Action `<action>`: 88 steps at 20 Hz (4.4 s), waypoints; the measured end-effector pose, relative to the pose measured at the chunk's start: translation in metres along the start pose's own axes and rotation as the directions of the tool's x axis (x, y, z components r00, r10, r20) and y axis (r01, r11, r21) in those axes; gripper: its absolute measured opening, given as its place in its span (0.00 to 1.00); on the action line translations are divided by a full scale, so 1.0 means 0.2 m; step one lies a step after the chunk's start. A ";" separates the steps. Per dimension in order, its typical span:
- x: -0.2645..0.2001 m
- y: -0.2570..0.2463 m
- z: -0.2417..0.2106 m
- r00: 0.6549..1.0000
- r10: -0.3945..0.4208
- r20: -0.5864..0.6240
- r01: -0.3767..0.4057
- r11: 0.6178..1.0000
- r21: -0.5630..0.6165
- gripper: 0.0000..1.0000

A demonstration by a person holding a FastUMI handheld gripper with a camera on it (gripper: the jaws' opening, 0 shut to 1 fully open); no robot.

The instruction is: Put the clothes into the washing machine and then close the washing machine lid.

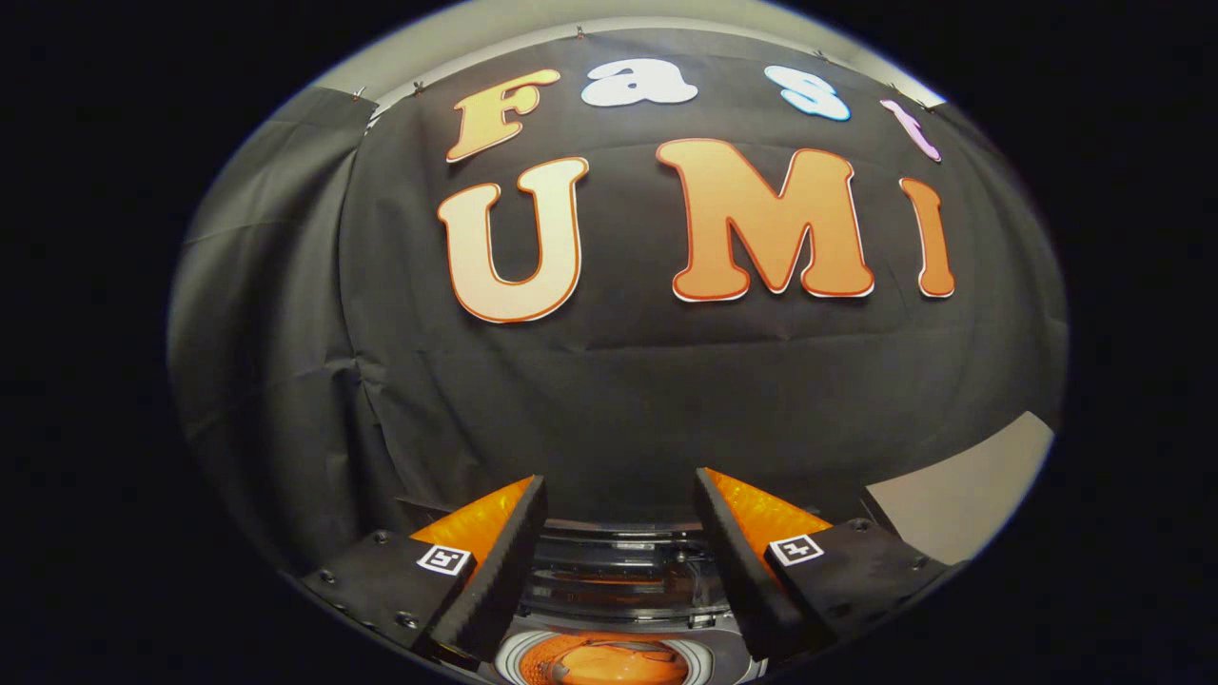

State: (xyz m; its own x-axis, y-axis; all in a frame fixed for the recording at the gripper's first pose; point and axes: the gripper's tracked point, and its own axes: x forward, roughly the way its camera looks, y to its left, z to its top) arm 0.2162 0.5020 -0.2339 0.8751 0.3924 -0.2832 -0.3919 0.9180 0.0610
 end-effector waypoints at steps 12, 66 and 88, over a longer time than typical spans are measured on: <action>0.34 -0.06 -0.12 0.999 -0.016 -0.031 0.015 1.000 -0.012 0.98; -0.03 -0.05 -0.37 0.999 -0.023 0.024 0.024 0.999 -0.025 0.98; -0.45 -0.08 -1.24 0.971 -0.041 -0.235 0.040 0.999 -0.012 0.99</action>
State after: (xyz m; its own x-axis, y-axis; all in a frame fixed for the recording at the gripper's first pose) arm 0.0743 0.4372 -0.4464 0.7992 0.3297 -0.5026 -0.3601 0.9321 0.0387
